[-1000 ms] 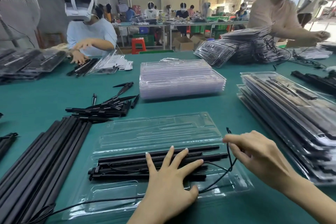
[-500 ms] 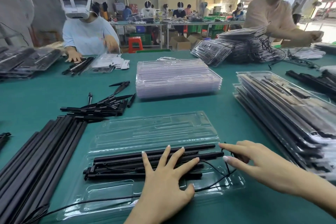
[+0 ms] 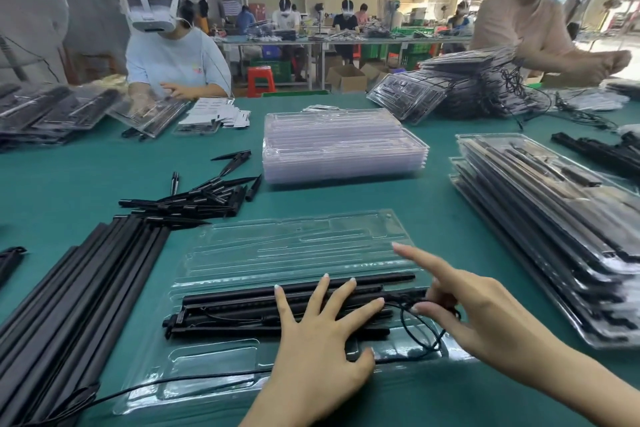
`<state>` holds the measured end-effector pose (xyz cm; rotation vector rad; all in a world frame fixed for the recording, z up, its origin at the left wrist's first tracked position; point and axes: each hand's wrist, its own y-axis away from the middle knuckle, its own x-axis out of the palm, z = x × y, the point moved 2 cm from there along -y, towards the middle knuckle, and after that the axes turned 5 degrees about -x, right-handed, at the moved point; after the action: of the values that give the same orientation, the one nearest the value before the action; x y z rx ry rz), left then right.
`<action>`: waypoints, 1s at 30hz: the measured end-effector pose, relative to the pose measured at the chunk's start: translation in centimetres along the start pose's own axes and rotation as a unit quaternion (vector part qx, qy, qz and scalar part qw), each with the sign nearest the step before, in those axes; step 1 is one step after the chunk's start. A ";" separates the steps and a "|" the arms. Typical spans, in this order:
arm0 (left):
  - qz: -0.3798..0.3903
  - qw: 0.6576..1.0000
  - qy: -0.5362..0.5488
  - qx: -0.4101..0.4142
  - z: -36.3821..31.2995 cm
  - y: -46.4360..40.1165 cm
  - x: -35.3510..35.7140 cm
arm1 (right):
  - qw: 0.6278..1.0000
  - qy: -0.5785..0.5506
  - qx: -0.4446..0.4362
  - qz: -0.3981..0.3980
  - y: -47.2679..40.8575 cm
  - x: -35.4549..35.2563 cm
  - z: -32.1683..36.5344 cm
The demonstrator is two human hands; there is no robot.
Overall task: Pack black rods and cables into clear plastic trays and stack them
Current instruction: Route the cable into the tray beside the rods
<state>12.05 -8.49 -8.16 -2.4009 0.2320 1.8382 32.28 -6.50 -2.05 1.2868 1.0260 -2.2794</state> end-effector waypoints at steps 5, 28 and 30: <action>-0.002 1.000 0.005 0.000 -0.1 0.0 0.0 | 0.993 -0.116 -0.003 0.008 0.2 1.5 -0.6; 0.002 0.999 0.041 -0.004 -0.1 0.1 -0.2 | 0.979 -0.186 -0.018 0.076 1.8 2.8 -1.9; -0.012 0.998 0.060 -0.003 -0.4 0.0 -0.4 | 0.974 -0.207 0.003 0.087 1.1 2.7 -2.2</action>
<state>12.29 -8.50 -7.65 -2.5079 0.2073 1.6897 32.81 -5.52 -5.47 0.8123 0.7279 -2.2782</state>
